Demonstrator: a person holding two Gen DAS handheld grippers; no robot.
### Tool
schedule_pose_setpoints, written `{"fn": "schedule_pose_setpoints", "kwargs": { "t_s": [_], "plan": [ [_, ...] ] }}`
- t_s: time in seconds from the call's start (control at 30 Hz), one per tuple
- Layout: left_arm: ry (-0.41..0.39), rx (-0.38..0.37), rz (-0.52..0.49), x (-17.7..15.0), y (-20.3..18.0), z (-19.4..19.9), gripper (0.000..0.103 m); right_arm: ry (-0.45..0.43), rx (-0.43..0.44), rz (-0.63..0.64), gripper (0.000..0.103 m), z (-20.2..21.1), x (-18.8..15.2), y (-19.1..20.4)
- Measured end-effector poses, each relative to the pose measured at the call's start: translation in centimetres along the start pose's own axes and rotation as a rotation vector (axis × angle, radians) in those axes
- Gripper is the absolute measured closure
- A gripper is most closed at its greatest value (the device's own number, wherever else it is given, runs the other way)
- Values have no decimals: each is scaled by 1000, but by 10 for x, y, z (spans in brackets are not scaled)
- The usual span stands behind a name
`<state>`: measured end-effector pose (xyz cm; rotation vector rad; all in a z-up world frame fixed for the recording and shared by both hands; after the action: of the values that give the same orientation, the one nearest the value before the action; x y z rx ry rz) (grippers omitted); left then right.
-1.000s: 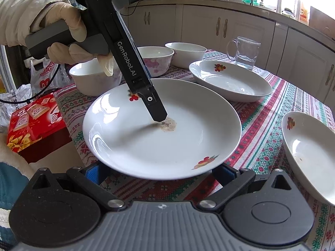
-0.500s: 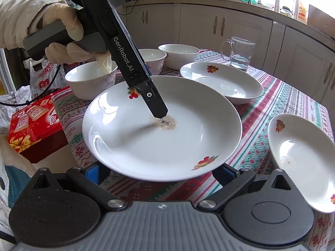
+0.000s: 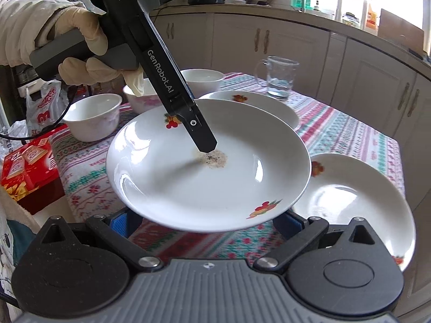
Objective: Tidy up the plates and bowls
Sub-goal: 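Carry the stained plate onto the other fruit-print plate with the left gripper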
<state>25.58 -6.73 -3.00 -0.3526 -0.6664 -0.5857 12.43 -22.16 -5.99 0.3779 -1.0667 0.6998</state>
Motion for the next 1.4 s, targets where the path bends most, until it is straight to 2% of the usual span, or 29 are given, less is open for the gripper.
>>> {"fn": "schedule_pose_setpoints", "kwargs": {
  "t_s": [0.6,1.0,1.4],
  "plan": [
    [-6,-100,-130,60,-55,-60,32,-3,-155,-73,0,35,-17,-65],
    [1,-155,-134,78,-69,-99,32,1,-230,-115,0,46,-25,-91],
    [13,-171,-133,85,-73,-122,32,41,-267,-200,0,46,-26,-102]
  ]
}}
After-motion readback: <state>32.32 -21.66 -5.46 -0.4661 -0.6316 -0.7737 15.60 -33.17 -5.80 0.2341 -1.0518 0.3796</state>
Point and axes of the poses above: each gripper's, at about its wrist camera, not at the fingertips, and z roughly against the way its jaws point, y to its left, x to its top, the point moved 2 cm from there along -z, roughly the way its jaws point, and after that the axes turned 15 degrees about -y, right-handed, at the moved point
